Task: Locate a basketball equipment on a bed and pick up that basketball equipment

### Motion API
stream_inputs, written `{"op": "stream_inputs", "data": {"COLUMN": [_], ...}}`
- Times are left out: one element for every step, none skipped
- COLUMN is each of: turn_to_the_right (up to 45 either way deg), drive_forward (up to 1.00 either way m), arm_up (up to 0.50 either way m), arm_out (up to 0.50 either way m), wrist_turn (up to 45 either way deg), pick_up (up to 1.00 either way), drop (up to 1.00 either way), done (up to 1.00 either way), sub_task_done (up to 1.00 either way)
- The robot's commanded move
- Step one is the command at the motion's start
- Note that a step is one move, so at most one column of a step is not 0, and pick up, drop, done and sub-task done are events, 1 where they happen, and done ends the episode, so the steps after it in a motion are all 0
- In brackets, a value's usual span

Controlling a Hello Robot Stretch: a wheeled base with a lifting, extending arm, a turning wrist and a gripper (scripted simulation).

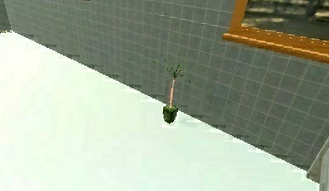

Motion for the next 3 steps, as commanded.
{"op": "stream_inputs", "data": {"turn_to_the_right": [0.0, 0.0, 0.0], "drive_forward": [0.0, 0.0, 0.0], "arm_up": [0.0, 0.1, 0.0], "arm_out": [0.0, 0.0, 0.0], "wrist_turn": [0.0, 0.0, 0.0], "pick_up": [1.0, 0.0, 0.0], "drop": [0.0, 0.0, 0.0], "done": [0.0, 0.0, 1.0], "sub_task_done": [0.0, 0.0, 0.0]}}
